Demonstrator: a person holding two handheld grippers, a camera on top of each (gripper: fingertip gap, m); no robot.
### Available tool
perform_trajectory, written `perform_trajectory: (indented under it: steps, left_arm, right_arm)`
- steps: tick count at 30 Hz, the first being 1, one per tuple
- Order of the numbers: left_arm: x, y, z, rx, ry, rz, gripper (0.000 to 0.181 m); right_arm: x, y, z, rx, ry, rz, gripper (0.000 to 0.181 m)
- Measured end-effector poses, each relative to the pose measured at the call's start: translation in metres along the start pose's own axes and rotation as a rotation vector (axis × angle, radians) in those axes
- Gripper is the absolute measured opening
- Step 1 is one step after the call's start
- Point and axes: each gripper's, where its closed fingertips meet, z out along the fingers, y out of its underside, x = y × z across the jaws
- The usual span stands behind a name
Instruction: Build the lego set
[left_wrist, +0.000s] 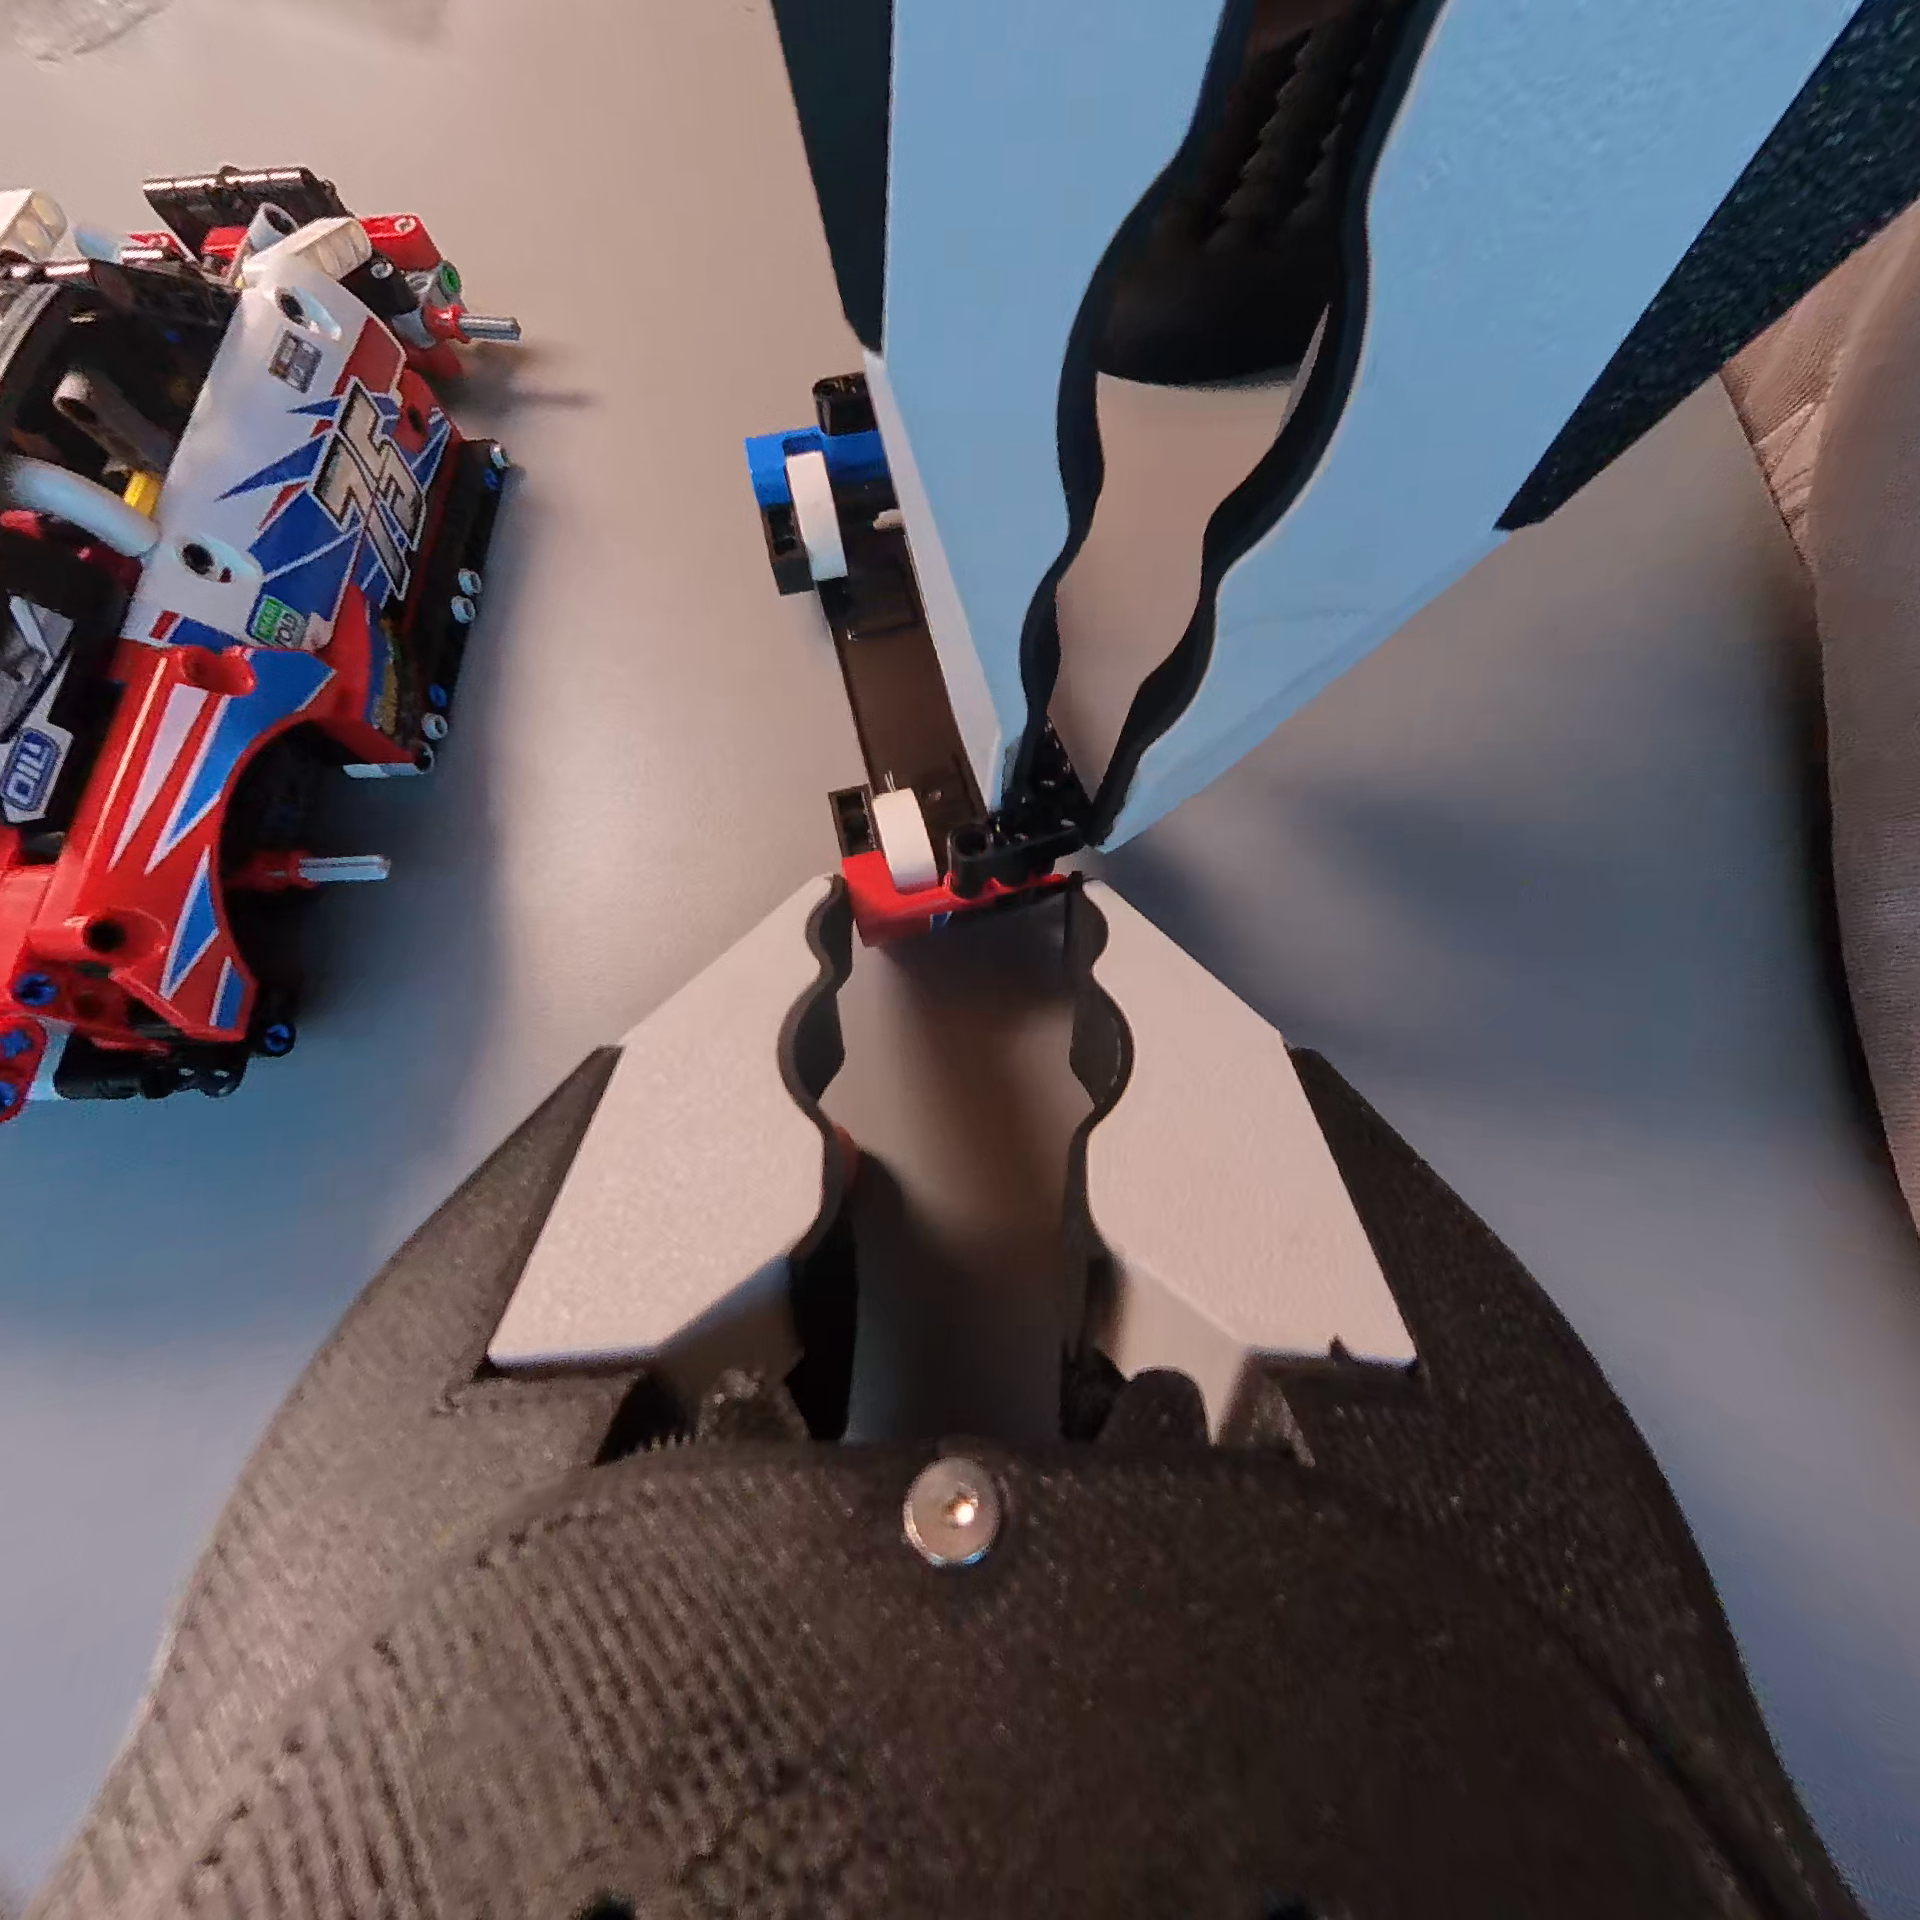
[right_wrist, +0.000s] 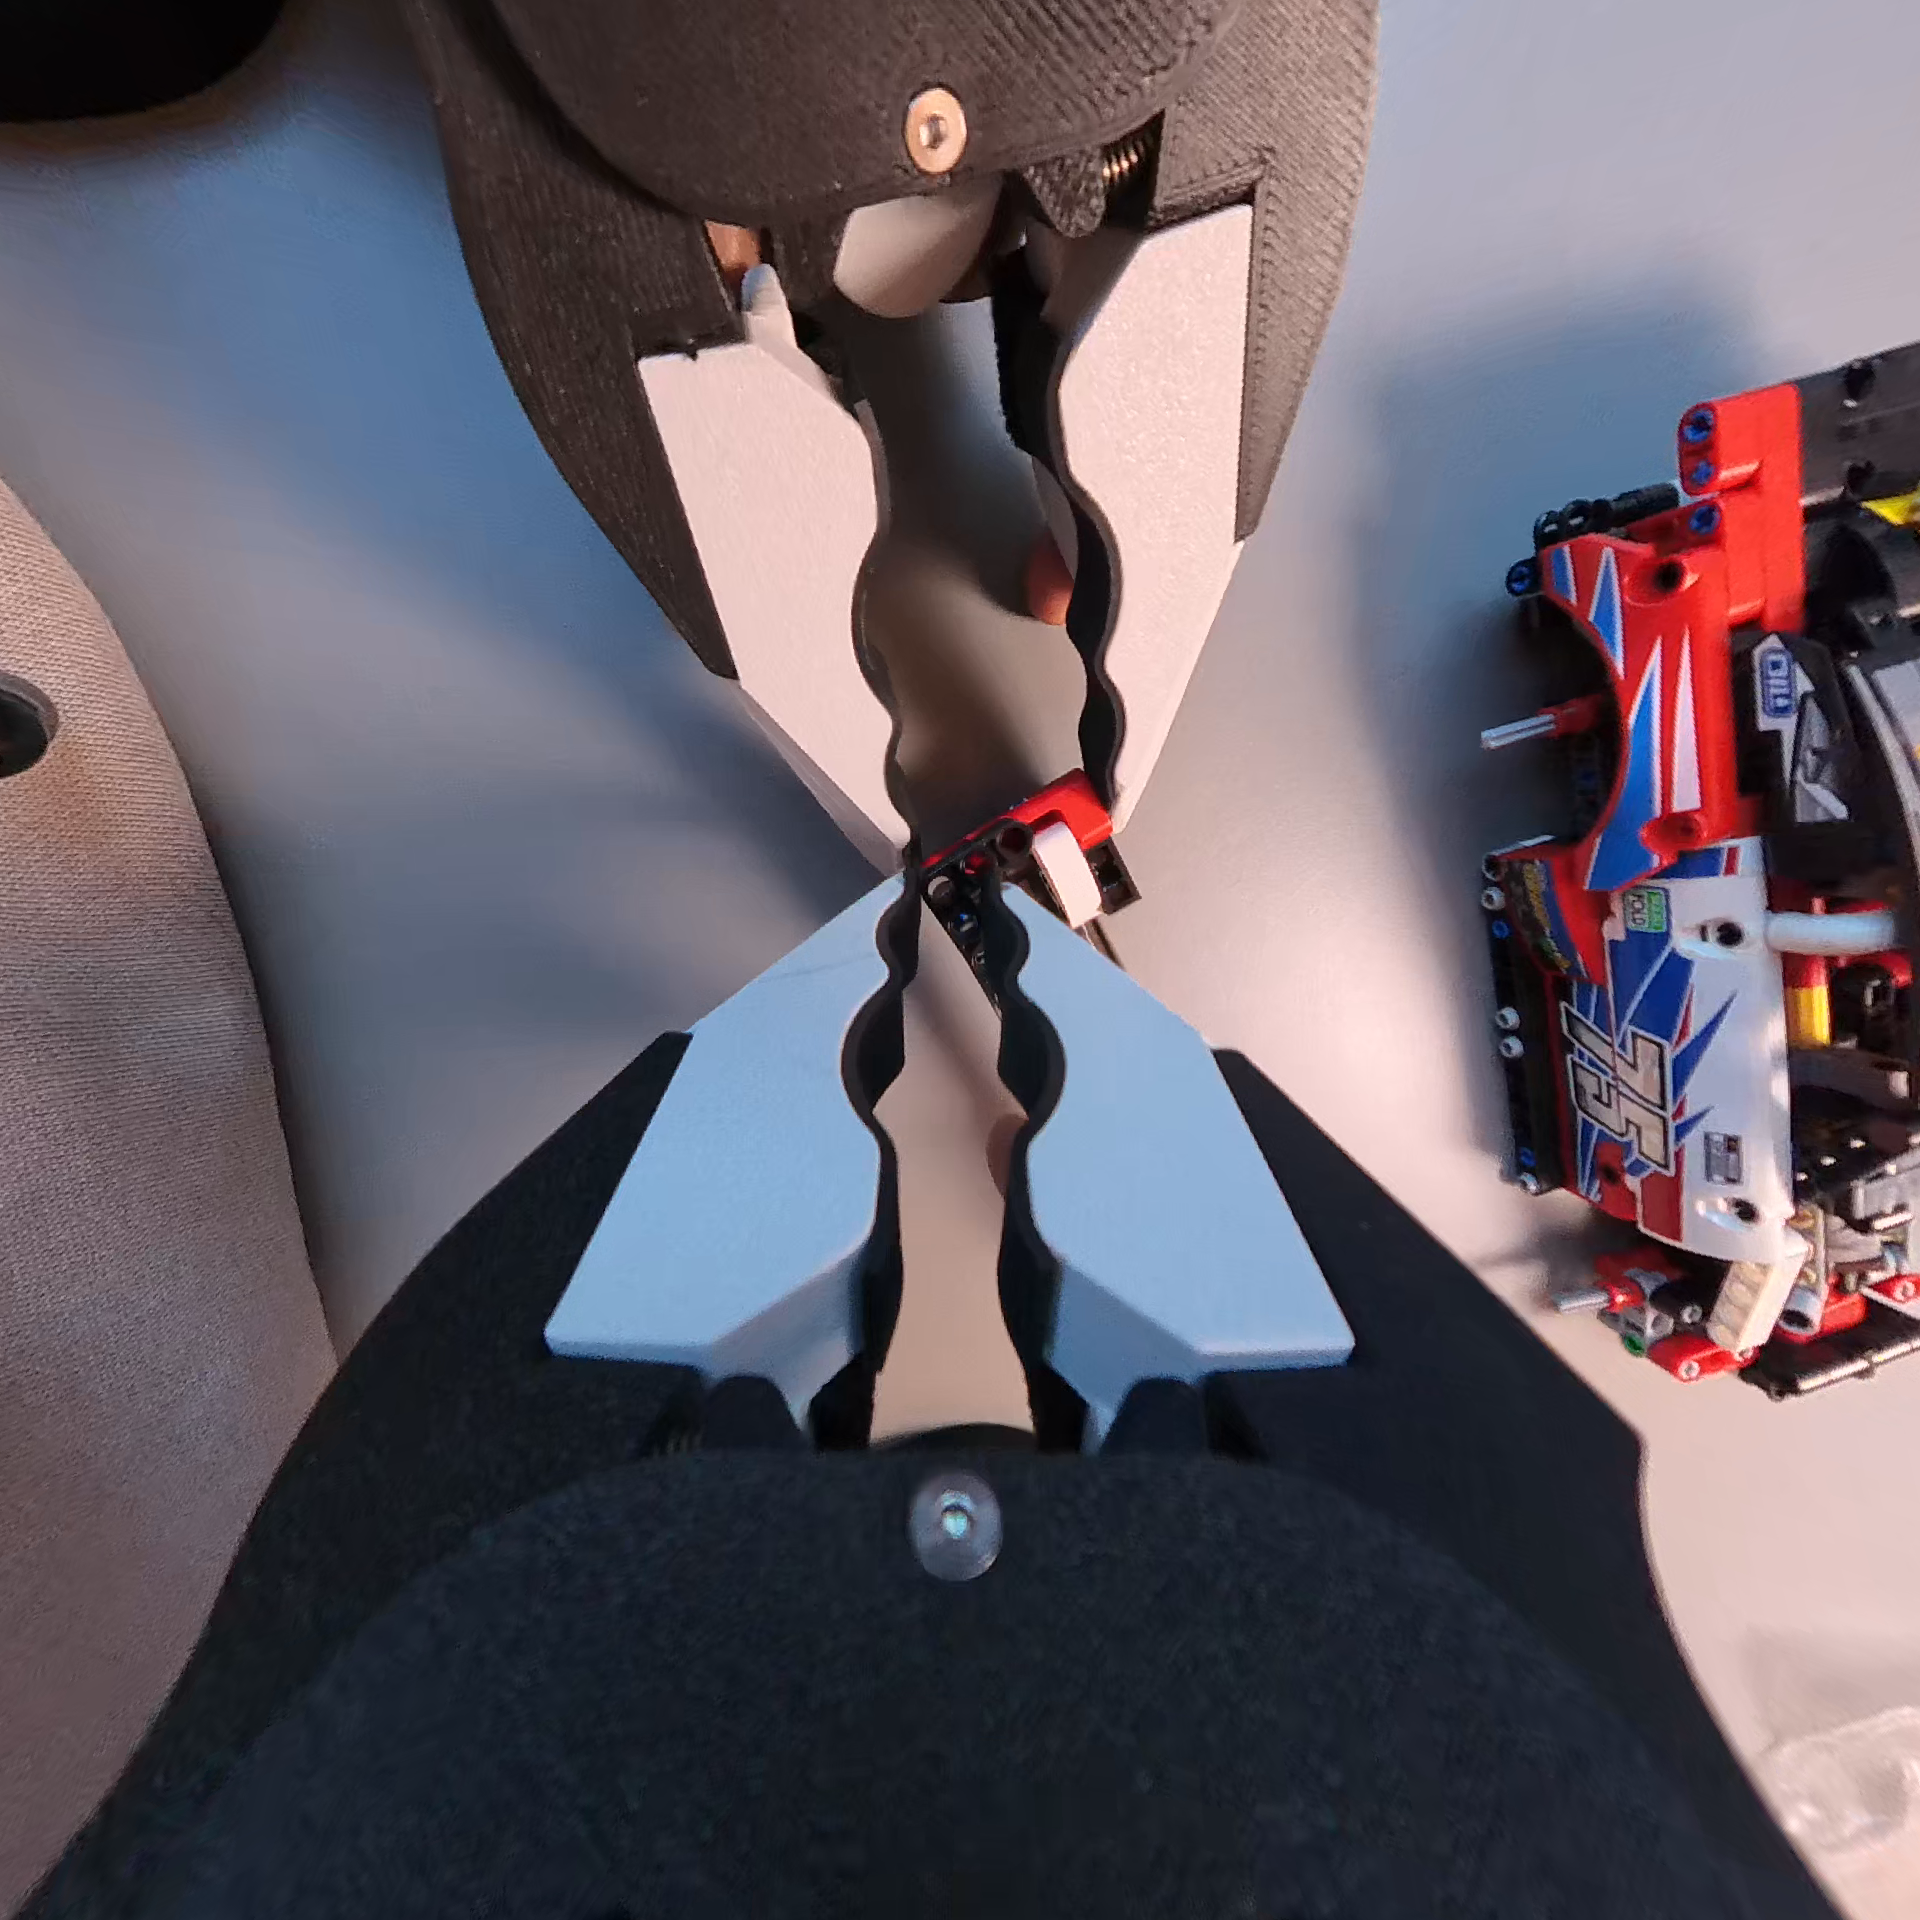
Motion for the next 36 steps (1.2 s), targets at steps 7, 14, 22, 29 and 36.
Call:
perform_trajectory:
  steps: [7, 14, 22, 29, 36]
  left_arm:
    - [0.0016, 0.0001, 0.0004, -0.003, -0.02, 0.018, 0.039]
    - [0.0019, 0.0007, 0.0008, -0.026, -0.063, 0.03, 0.039]
    - [0.0008, 0.0, 0.0026, -0.033, -0.105, 0.034, 0.039]
    - [0.0011, 0.0009, 0.0021, -0.034, -0.118, 0.039, 0.039]
    - [0.0014, 0.0023, 0.0, -0.049, -0.123, 0.055, 0.039]
  right_arm:
    - [-0.0022, 0.0009, 0.0018, -0.021, -0.008, 0.048, 0.008]
    - [-0.0046, 0.002, 0.0039, -0.026, 0.011, 0.099, 0.009]
    - [-0.0039, 0.0042, 0.0046, -0.031, 0.055, 0.139, 0.009]
    - [-0.0055, 0.0037, 0.0062, -0.046, 0.065, 0.066, 0.009]
    - [-0.005, 0.0013, 0.0063, 0.043, 0.114, 0.011, 0.009]
